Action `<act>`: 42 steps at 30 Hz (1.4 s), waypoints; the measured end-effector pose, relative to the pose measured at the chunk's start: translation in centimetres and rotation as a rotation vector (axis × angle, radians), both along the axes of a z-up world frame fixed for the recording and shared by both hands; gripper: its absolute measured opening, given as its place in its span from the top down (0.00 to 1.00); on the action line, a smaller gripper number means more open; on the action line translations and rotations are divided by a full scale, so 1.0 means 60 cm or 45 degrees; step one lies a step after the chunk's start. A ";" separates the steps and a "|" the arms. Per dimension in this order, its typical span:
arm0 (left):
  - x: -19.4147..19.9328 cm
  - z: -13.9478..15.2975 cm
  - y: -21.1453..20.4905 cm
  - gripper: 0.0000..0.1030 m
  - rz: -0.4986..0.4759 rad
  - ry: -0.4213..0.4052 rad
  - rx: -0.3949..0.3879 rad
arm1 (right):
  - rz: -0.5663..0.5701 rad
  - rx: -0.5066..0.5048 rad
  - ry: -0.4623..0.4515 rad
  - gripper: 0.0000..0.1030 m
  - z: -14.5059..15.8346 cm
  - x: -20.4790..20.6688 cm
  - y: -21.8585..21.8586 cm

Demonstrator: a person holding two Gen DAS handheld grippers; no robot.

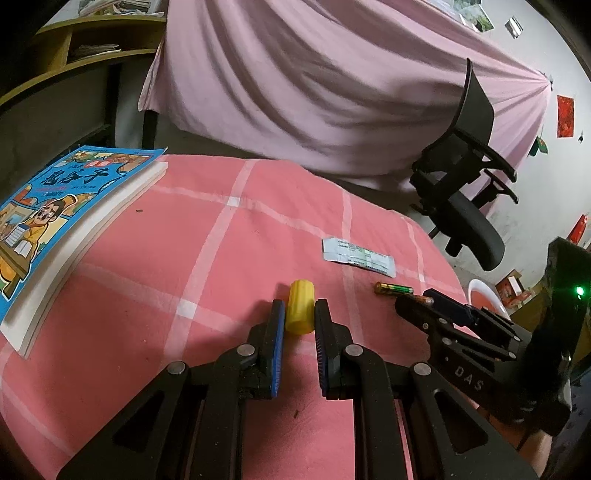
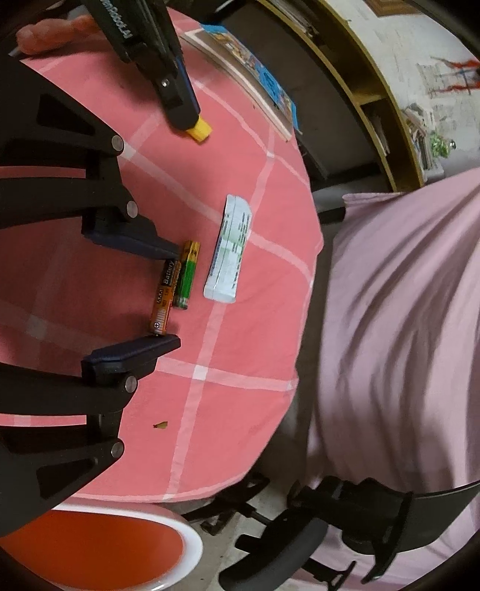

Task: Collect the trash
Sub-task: 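Grasp the yellow cap with the left tool while the right tool grasps the orange battery, then carry the yellow cap and orange battery over the bucket with both tools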

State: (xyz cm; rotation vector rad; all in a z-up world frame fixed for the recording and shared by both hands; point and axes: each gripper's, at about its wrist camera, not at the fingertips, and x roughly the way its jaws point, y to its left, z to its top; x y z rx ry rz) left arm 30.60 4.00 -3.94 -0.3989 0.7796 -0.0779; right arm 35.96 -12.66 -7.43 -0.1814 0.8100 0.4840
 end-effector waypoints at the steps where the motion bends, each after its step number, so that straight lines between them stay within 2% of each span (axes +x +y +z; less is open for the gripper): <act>1: -0.002 0.001 0.000 0.88 -0.004 -0.010 -0.004 | 0.003 0.003 -0.024 0.61 0.004 -0.006 0.000; 8: -0.034 0.023 -0.005 0.88 -0.011 -0.163 -0.004 | -0.033 0.128 -0.260 0.61 0.044 -0.049 -0.029; 11: -0.057 0.039 -0.010 0.88 -0.011 -0.270 0.012 | -0.042 0.211 -0.333 0.61 0.057 -0.061 -0.047; 14: -0.094 0.061 -0.024 0.88 0.001 -0.425 0.088 | -0.047 0.280 -0.411 0.61 0.071 -0.078 -0.058; 17: -0.123 0.076 -0.042 0.88 0.016 -0.533 0.178 | -0.036 0.329 -0.508 0.61 0.083 -0.101 -0.065; 21: -0.148 0.094 -0.066 0.88 0.030 -0.635 0.269 | -0.022 0.364 -0.674 0.61 0.102 -0.143 -0.073; 27: -0.181 0.121 -0.101 0.88 0.024 -0.765 0.327 | -0.064 0.378 -0.856 0.61 0.127 -0.185 -0.102; 31: -0.185 0.145 -0.131 0.88 -0.016 -0.824 0.368 | -0.128 0.415 -0.919 0.61 0.143 -0.195 -0.137; 35: -0.187 0.166 -0.180 0.88 -0.075 -0.890 0.369 | -0.229 0.457 -0.953 0.61 0.158 -0.199 -0.186; 42: -0.173 0.187 -0.283 0.88 -0.225 -0.946 0.385 | -0.405 0.489 -0.964 0.61 0.167 -0.201 -0.273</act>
